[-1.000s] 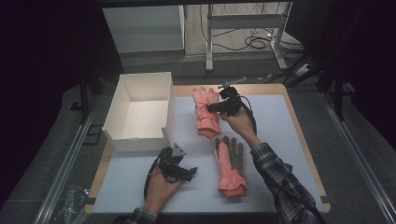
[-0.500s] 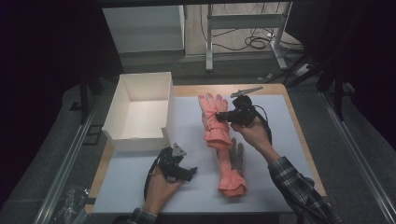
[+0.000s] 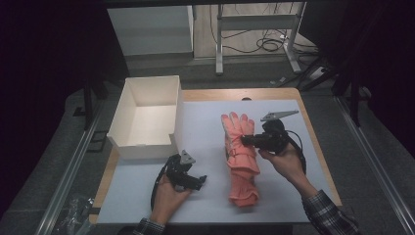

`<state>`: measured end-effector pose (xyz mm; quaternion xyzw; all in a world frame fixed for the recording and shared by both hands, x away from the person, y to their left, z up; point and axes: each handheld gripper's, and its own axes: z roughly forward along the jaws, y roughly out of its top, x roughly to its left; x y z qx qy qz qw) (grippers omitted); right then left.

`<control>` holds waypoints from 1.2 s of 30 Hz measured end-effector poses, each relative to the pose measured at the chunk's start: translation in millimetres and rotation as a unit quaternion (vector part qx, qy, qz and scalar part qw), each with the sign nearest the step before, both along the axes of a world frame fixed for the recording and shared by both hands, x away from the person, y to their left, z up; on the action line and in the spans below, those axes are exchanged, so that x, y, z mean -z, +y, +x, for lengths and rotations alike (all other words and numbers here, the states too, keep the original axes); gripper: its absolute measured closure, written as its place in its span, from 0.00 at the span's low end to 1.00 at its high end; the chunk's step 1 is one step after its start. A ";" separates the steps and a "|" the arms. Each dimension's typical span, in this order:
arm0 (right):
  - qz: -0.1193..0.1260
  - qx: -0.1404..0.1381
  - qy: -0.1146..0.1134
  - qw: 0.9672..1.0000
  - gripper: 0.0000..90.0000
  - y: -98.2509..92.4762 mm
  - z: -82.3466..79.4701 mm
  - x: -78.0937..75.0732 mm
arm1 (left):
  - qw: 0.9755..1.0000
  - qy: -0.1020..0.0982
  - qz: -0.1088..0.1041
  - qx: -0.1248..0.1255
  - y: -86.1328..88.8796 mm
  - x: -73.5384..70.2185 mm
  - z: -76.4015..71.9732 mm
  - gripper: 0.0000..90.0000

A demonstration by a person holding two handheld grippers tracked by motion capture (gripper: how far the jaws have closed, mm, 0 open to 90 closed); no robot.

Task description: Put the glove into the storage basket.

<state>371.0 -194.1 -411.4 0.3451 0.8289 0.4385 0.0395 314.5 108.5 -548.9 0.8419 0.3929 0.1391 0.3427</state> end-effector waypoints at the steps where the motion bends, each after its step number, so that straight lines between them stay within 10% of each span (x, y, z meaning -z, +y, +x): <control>1: -0.003 0.002 -0.002 1.000 0.95 -1.8 -5.1 0.8 | 1.000 0.001 0.000 0.000 0.0 -0.1 0.0 0.00; 10: -0.018 0.005 0.012 1.000 0.95 -4.6 -42.5 20.9 | 1.000 0.000 -0.002 -0.001 -0.2 0.1 0.0 0.00; 23: -0.054 0.043 0.010 0.998 0.94 -0.3 -49.2 60.6 | 1.000 0.000 -0.003 -0.001 -0.3 0.2 -0.2 0.00; 36: -0.050 0.023 -0.033 0.998 0.82 -11.8 -51.2 36.3 | 1.000 0.000 -0.001 0.001 0.0 0.0 0.1 0.00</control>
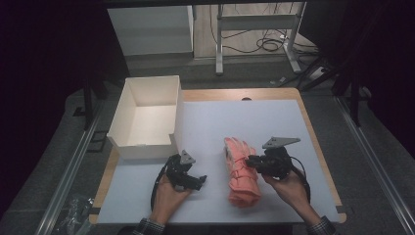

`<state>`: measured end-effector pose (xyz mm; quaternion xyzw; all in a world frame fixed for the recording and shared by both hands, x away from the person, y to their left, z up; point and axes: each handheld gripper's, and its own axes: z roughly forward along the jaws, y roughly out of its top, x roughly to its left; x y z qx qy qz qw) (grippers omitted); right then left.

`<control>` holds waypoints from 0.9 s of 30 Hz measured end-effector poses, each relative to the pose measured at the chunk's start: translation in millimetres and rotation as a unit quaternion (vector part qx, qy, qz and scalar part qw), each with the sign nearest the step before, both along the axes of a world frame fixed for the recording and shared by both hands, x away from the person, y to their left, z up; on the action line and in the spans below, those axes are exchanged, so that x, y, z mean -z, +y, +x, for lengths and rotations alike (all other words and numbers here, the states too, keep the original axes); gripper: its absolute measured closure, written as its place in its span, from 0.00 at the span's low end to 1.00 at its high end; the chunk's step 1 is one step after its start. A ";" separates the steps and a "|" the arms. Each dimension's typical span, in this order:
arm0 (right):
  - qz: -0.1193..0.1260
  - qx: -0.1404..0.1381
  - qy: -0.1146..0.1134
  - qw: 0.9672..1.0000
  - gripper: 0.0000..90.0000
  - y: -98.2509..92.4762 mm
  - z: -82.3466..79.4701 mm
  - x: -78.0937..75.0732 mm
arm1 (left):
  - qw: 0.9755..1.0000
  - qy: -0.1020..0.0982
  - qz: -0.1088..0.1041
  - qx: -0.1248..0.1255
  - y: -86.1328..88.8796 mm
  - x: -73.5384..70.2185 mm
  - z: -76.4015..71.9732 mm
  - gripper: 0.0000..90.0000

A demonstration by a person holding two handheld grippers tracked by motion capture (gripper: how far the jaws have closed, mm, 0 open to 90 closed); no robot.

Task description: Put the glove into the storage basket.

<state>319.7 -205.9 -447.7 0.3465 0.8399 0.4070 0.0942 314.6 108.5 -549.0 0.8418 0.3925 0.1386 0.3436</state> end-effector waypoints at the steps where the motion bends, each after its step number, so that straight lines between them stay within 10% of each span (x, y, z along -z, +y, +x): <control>1: -0.001 0.001 -0.004 1.000 0.81 -1.8 0.0 -1.2 | 1.000 0.000 0.000 0.000 0.0 0.0 0.0 0.00; 16: -0.011 0.022 -0.005 1.000 0.73 -47.2 -5.4 31.8 | 1.000 0.000 0.001 0.002 0.6 0.0 0.2 0.00; 27: 0.012 -0.014 0.022 1.000 0.96 -61.5 -22.3 64.4 | 1.000 0.003 -0.002 -0.001 0.4 -0.1 0.0 0.00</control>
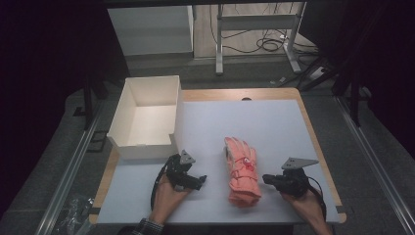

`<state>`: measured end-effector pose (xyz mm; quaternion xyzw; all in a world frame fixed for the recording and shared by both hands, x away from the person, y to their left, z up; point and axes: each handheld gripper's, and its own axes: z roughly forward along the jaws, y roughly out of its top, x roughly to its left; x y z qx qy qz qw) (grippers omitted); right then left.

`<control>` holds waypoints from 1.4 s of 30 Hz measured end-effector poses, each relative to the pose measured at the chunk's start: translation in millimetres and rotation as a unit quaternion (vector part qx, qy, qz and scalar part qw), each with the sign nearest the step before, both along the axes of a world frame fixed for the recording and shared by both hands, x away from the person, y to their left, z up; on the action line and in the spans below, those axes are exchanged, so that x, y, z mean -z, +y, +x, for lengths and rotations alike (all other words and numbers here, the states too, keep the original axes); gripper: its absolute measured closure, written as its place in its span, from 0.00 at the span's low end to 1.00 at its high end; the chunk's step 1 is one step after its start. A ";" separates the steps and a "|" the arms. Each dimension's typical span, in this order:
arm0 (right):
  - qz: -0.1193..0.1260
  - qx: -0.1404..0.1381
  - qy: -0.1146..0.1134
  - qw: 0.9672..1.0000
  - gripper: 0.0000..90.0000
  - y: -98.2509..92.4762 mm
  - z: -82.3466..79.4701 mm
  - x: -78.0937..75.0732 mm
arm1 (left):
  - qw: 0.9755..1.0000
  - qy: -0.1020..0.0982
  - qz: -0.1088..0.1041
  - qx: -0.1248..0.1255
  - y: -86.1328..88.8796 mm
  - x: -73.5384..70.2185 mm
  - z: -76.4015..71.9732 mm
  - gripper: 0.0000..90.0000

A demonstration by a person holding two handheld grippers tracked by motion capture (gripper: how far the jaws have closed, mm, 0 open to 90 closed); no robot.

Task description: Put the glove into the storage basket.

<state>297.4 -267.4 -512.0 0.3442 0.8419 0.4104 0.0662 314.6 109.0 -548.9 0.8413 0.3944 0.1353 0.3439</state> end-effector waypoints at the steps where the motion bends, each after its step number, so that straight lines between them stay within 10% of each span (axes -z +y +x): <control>1: 0.000 -0.002 0.000 1.000 0.97 0.1 -1.5 1.0 | 1.000 0.000 0.000 0.000 0.1 0.0 0.0 0.00; 24: -0.023 -0.059 -0.005 0.998 0.96 36.8 -13.6 16.2 | 1.000 0.001 -0.005 0.000 7.1 -1.4 -1.3 0.03; 42: -0.033 -0.061 -0.008 0.998 0.95 90.2 3.1 19.1 | 0.999 -0.009 0.005 -0.035 44.8 -8.3 -4.1 0.03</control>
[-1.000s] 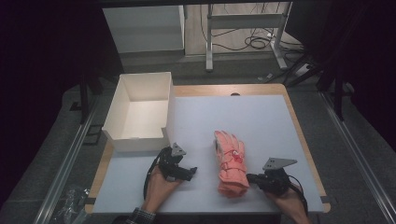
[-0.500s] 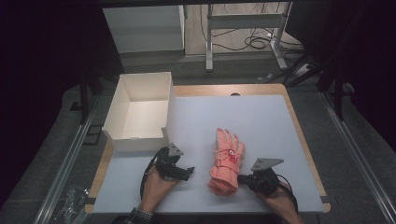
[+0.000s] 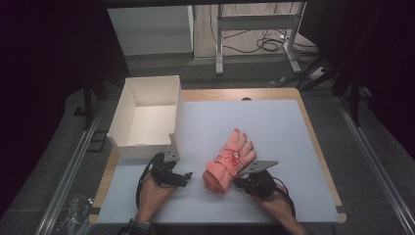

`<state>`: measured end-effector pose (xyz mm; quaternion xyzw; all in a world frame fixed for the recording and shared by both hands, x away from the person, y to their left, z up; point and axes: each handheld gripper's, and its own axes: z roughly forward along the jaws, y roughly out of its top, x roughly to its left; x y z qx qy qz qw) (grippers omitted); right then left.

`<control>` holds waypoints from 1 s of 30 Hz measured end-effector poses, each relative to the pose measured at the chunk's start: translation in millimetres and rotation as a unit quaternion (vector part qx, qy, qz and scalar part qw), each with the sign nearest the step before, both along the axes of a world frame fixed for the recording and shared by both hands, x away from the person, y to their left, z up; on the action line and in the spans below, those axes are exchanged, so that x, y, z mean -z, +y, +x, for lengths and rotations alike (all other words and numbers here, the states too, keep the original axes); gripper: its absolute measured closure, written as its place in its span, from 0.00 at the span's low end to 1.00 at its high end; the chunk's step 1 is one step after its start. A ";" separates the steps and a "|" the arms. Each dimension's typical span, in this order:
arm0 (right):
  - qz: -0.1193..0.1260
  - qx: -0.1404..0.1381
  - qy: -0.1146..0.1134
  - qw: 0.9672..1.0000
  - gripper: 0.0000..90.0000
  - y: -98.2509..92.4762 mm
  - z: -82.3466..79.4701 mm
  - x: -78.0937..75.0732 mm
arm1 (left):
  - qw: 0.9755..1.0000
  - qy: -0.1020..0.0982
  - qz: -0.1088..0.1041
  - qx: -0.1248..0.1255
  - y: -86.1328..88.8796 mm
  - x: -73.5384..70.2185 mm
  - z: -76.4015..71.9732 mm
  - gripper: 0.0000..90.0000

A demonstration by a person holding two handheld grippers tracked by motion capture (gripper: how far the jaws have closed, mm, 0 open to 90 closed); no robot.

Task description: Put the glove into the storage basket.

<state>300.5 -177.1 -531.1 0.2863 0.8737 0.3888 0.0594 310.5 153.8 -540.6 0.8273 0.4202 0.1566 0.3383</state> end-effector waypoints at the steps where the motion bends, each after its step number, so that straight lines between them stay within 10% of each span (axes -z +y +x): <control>1: -0.002 0.000 -0.004 1.000 0.95 2.2 1.8 0.3 | 1.000 0.000 -0.001 0.001 1.0 -0.2 -0.1 0.03; 30: -0.010 0.023 -0.028 0.999 0.93 21.3 29.3 1.7 | 1.000 0.010 -0.018 0.020 -0.7 0.5 0.1 0.02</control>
